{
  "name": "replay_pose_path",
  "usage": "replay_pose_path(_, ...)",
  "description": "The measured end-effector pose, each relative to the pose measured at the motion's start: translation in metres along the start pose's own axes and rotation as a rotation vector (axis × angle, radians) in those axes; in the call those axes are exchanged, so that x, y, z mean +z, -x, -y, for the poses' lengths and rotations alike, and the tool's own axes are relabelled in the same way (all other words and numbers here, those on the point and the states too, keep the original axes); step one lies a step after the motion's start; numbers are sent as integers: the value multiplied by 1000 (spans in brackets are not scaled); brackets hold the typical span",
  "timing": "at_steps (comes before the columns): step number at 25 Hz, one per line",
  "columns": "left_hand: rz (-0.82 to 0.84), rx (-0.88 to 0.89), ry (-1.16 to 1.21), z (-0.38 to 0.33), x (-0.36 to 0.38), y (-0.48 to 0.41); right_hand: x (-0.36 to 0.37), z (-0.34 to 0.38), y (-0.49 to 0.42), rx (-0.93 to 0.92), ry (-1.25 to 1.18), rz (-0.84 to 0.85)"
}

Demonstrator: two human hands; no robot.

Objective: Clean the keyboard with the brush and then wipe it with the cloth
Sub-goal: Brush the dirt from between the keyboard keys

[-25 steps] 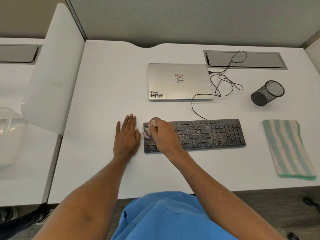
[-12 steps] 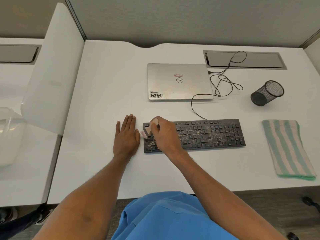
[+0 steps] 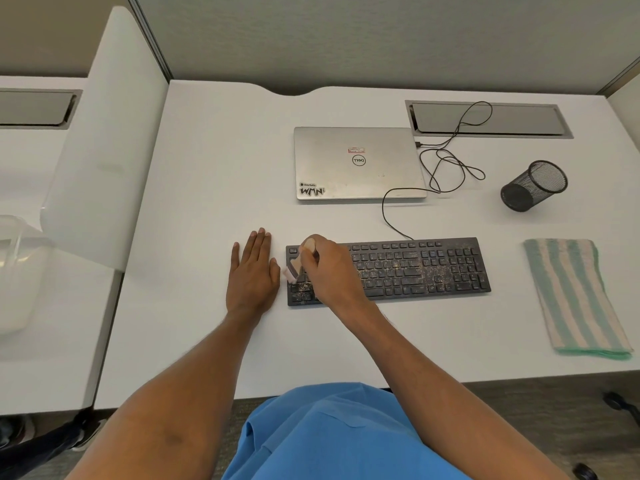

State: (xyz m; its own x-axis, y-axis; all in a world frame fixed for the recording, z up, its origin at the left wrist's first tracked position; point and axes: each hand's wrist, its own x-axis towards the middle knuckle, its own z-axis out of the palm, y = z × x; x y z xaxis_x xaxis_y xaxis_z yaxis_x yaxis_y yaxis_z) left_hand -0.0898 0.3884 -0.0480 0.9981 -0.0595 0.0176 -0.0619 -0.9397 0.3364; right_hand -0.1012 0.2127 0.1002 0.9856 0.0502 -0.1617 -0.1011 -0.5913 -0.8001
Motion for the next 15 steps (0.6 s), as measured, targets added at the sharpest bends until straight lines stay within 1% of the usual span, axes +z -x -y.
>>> replay_pose_path(3, -3, 5, -3, 0, 0, 1, 3, -1, 1, -31, 15, 4)
replay_pose_path(9, 5, -2, 0, 0, -1, 0, 6, -5, -1, -40, 112, 84)
replay_pose_path(11, 8, -2, -1, 0, -1, 0, 4, -6, 0, -29, 88, 82)
replay_pose_path(15, 8, 1, -4, 0, -1, 0, 2, -6, 3, -27, -34, 11)
